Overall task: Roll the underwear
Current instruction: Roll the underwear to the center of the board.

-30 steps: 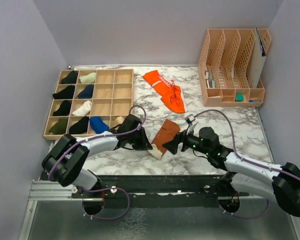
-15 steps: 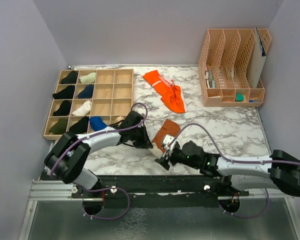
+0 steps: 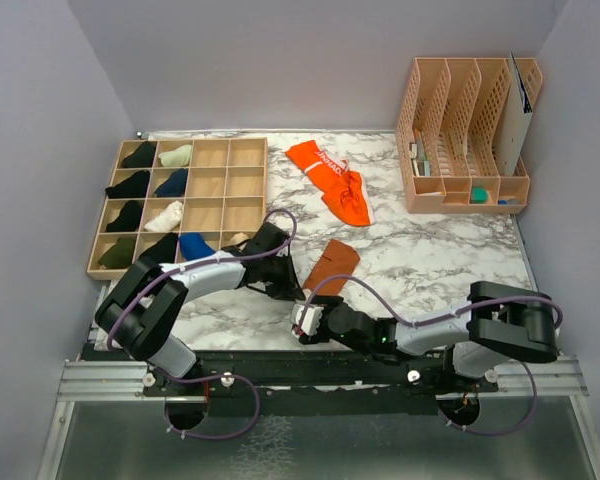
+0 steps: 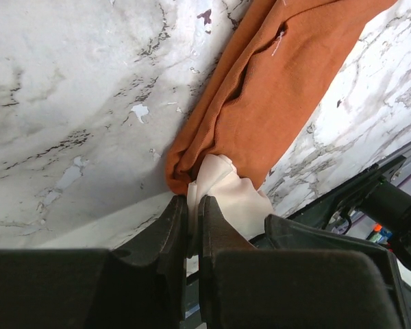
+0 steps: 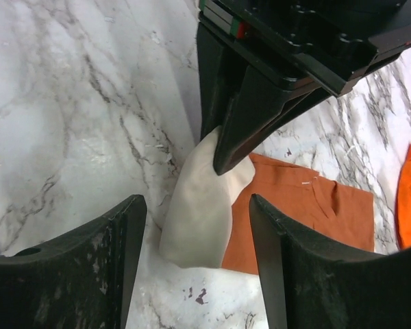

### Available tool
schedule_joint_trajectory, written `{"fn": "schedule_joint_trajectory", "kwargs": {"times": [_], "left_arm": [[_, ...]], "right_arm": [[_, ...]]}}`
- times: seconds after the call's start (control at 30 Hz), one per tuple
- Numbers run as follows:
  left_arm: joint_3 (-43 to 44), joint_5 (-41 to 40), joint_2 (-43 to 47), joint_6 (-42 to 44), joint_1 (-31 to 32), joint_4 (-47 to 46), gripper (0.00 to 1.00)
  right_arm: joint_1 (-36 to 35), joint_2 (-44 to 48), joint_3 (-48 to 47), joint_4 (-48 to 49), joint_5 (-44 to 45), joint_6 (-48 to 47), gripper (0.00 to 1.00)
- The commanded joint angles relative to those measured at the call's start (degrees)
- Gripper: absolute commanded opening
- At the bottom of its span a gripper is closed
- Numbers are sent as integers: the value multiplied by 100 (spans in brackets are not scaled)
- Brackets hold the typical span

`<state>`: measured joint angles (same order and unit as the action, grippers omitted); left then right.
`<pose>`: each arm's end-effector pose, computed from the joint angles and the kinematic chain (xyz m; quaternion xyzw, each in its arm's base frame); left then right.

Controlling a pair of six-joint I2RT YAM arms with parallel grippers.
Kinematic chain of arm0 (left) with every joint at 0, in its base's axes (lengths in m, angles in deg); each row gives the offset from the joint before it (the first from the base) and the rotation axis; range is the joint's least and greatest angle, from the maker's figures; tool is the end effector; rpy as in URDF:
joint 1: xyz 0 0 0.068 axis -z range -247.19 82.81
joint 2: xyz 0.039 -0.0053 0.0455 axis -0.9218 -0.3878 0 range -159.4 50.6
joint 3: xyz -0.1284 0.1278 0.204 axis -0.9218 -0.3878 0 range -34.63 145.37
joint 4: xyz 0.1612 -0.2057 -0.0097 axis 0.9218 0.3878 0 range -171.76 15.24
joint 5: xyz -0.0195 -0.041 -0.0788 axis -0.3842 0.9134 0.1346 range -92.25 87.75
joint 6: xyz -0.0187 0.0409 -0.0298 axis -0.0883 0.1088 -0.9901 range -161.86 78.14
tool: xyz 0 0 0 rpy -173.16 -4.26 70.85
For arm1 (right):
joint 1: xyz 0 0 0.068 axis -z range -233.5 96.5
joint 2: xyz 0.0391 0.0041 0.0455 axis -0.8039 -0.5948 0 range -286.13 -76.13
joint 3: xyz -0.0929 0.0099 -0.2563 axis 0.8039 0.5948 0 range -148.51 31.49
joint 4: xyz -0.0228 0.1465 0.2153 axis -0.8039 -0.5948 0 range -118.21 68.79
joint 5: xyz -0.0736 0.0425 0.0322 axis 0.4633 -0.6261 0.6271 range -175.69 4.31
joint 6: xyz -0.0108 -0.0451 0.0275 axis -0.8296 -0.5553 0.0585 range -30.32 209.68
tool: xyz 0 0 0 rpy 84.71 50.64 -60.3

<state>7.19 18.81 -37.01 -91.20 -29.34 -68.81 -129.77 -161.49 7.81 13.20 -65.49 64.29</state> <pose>0.2122 -0.1810 0.1518 -0.0458 0.9470 -0.3100 0.0705 0.0744 0.2526 0.1403 -0.5940 0.6018 0.0849 0.5271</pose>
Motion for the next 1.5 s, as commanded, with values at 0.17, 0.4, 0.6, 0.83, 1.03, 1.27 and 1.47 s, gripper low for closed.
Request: {"fn": "schedule_joint_trajectory", "kwargs": {"times": [0.17, 0.4, 0.6, 0.83, 1.03, 1.27, 1.47], "left_arm": [[192, 87, -17, 13, -10, 311, 0], [221, 91, -30, 22, -13, 366, 0], [220, 64, 49, 76, -60, 448, 0], [-14, -282, 552, 19, -276, 463, 37], [-306, -652, 1297, -25, -339, 388, 67], [-907, -470, 2197, 99, -339, -123, 75], [-1607, 57, 2709, 153, -330, -720, 77]], "right_arm": [[-55, -632, -230, 473, 655, -120, 55], [-55, -843, -213, 292, 576, 418, 26], [-55, -927, -145, 323, 804, 962, 2], [278, -6, 146, 600, -1433, 2340, 1], [907, -77, 587, 1724, -2894, 3913, 0], [1674, -982, 874, 3168, -3974, 5317, 1], [2302, -1617, 999, 3986, -4530, 6481, 2]]}}
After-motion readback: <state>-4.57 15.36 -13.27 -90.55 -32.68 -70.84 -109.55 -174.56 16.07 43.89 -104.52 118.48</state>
